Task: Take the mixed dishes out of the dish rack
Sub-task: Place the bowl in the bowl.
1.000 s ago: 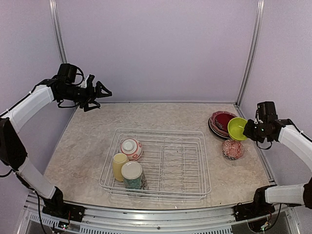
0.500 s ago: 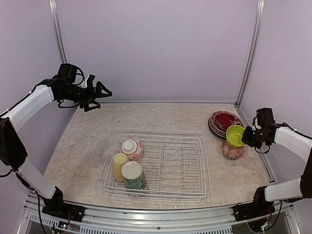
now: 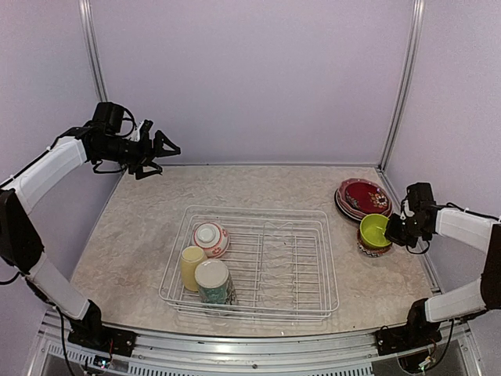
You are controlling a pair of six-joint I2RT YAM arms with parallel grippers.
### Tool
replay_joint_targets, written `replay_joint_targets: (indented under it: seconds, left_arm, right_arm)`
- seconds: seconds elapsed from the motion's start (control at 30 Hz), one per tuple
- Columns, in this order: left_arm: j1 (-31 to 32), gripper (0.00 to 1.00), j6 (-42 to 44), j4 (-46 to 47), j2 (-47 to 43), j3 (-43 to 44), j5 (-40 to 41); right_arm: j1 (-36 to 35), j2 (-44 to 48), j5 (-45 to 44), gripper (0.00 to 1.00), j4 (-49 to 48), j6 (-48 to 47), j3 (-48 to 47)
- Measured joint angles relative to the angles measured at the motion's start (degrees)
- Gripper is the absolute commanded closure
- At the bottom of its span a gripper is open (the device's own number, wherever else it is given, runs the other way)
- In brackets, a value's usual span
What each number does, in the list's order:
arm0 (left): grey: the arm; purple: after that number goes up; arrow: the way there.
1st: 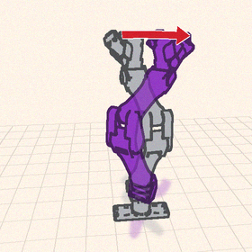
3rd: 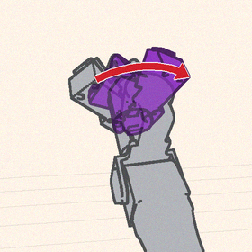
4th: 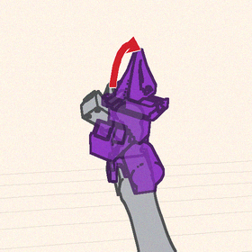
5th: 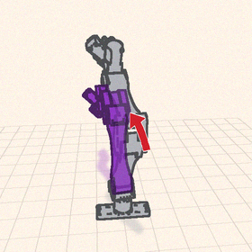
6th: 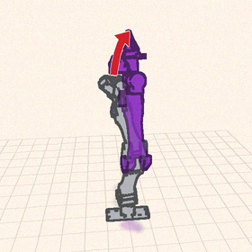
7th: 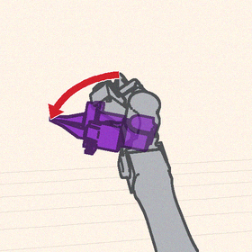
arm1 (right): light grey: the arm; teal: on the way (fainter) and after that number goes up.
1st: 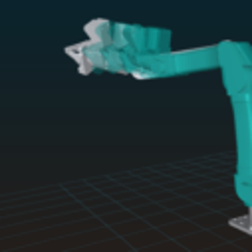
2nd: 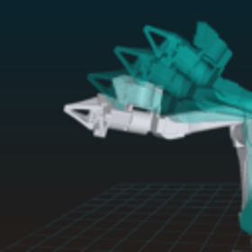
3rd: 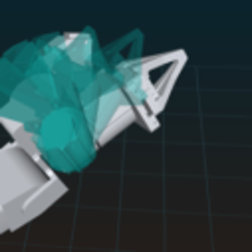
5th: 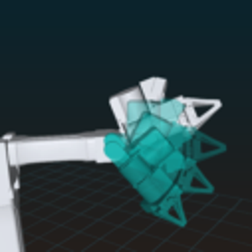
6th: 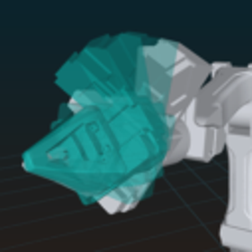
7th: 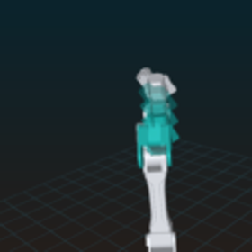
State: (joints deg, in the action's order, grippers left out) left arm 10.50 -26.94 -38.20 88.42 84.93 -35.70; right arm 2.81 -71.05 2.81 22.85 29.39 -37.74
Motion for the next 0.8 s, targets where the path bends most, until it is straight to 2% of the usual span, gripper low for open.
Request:
replay_joint_targets:
  seconds: [0.03,0.23,0.3,0.47,0.6,0.7,0.8]
  left_arm:
    - [0.0,0.01,0.0,0.0,0.0,0.0,0.0]
    - [0.0,0.01,0.0,0.0,0.0,0.0,-0.3]
    - [0.0,0.01,0.0,0.0,0.0,0.0,-0.3]
    - [0.2,0.01,0.0,0.0,0.0,0.0,-0.3]
    - [0.9,0.01,0.0,0.0,0.0,0.0,-0.3]
    - [1.6,0.01,0.2,0.0,0.0,0.0,-0.3]
    - [2.5,0.01,0.5,0.0,0.0,0.0,0.1]
  right_arm:
    - [0.0,0.0,0.0,1.00,0.0,-0.2,0.1]
    - [0.0,-0.1,-0.3,0.76,0.0,-1.9,0.1]
    - [0.0,-0.1,-0.3,0.65,0.0,-2.9,0.1]
    - [0.0,0.5,-1.9,0.45,1.3,-4.4,-0.7]
    - [0.0,4.0,-2.8,0.26,3.0,-5.7,-2.2]
    - [-0.1,6.7,-2.8,0.21,3.8,-6.3,-4.0]
    - [-1.0,8.1,-2.8,0.24,3.8,-7.2,-5.8]
